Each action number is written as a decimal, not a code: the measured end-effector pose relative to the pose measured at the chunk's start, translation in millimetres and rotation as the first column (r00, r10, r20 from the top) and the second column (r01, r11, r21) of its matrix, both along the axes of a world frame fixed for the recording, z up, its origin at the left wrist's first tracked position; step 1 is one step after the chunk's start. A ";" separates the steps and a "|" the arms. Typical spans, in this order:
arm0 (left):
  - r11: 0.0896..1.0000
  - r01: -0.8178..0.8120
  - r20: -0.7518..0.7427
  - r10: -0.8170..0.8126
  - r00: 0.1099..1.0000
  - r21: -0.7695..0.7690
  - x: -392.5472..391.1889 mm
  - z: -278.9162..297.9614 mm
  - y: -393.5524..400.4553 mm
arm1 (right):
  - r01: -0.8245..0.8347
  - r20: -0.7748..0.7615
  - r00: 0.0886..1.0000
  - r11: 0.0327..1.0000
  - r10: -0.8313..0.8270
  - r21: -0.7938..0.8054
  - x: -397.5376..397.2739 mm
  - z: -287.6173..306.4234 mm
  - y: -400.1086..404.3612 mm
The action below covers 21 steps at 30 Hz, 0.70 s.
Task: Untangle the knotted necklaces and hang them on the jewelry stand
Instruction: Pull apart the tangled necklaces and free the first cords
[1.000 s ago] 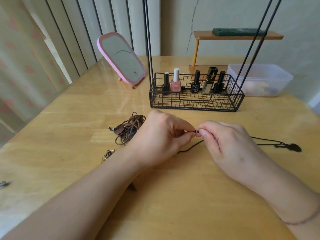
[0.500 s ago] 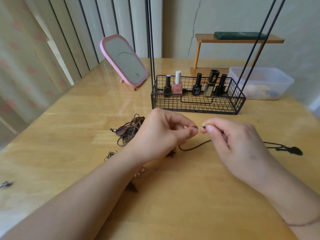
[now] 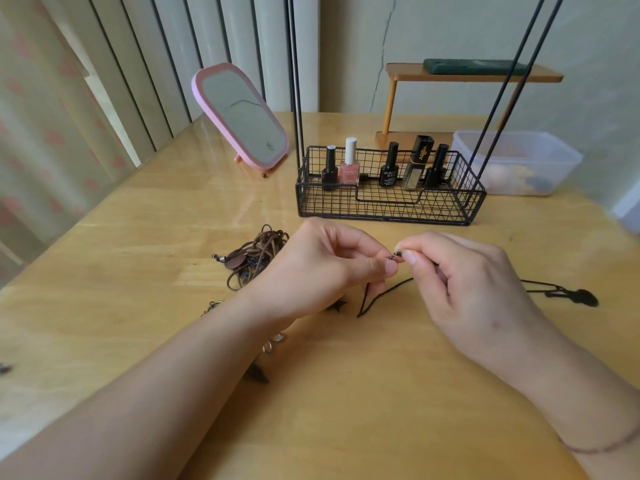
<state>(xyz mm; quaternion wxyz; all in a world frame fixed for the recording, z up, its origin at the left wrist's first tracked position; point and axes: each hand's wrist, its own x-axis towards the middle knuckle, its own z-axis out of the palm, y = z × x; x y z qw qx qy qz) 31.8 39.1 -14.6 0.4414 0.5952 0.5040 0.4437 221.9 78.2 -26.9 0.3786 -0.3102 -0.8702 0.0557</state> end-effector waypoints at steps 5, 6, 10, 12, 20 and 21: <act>1.000 0.010 0.029 -0.009 1.000 -0.023 -0.6 1.5 -0.8 | -0.002 0.045 0.999 0.999 0.000 0.045 2.1 -0.9 -2.8; 1.000 0.011 0.029 -0.010 1.000 -0.023 -0.4 1.7 -0.7 | -0.006 0.061 0.998 0.998 0.002 0.059 2.5 -0.5 -3.3; 0.999 0.005 0.025 -0.004 1.000 -0.035 0.0 1.8 -0.6 | 0.008 0.150 0.988 0.990 -0.029 0.138 2.4 2.4 -6.4; 0.999 0.003 0.026 -0.002 1.000 -0.040 -0.4 0.9 -0.6 | 0.024 0.208 0.976 0.984 -0.061 0.178 1.8 3.8 -8.1; 1.000 0.018 -0.139 -0.015 0.990 0.020 -1.5 1.5 -2.6 | 0.032 0.314 0.946 0.988 -0.078 0.149 4.3 2.7 -8.2; 0.999 0.023 -0.180 -0.015 0.984 0.042 -1.6 1.4 -3.1 | 0.033 0.321 0.944 0.989 -0.078 0.141 4.4 2.8 -8.1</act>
